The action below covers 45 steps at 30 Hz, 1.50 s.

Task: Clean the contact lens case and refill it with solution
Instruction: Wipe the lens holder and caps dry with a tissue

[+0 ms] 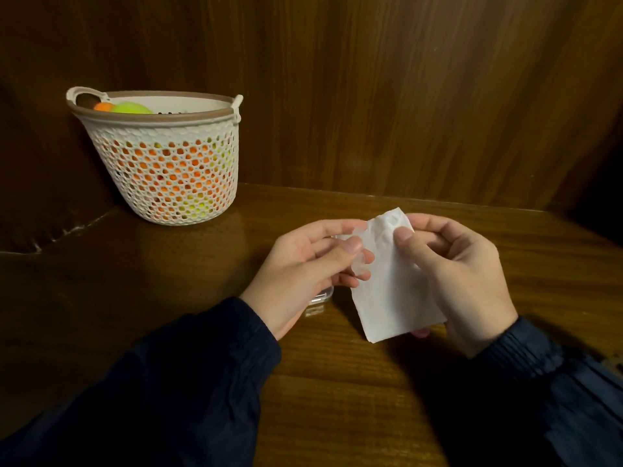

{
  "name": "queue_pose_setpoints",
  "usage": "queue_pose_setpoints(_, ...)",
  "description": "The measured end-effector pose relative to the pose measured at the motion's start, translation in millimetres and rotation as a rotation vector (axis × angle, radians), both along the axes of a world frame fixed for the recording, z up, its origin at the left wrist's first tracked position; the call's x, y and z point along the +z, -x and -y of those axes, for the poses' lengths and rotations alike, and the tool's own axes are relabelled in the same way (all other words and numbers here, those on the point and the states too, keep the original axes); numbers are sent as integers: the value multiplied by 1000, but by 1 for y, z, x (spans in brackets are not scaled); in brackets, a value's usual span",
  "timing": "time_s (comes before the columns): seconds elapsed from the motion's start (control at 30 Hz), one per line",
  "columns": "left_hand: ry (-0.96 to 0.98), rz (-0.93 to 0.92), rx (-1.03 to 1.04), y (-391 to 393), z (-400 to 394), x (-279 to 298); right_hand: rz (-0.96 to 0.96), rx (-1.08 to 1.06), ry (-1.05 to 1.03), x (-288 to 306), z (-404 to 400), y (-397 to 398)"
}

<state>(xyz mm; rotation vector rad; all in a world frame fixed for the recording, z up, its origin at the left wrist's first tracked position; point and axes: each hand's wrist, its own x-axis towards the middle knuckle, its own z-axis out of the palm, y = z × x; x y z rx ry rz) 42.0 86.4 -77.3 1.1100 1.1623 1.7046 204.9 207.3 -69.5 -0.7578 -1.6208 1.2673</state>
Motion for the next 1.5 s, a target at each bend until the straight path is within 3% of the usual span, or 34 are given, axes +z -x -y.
queue_pose_setpoints(0.33,41,34,-16,-3,-1,-2,-21,194,128,4,10,0)
queue_pose_setpoints(0.43,47,43,-19,-3,-1,-2,-4,108,111,0,9,2)
queue_pose_setpoints(0.57,70,73,-27,-5,-1,-2,-71,-75,-70,-3,5,2)
queue_pose_setpoints(0.73,82,130,-80,-4,-1,-3,-8,111,-208,-1,13,4)
queue_pose_setpoints(0.93,86,233,-87,-3,-3,-4,58,214,-148,8,14,-4)
queue_pose_setpoints(1.07,84,301,-78,0,-3,-2,72,261,-354,9,22,-5)
queue_pose_setpoints(1.17,77,339,-37,4,-2,-1,233,262,-532,7,20,-4)
queue_pose_setpoints(1.3,77,246,43,6,-1,-4,404,166,-775,7,12,0)
queue_pose_setpoints(1.5,93,132,107,5,-3,-6,428,113,-858,5,10,1)
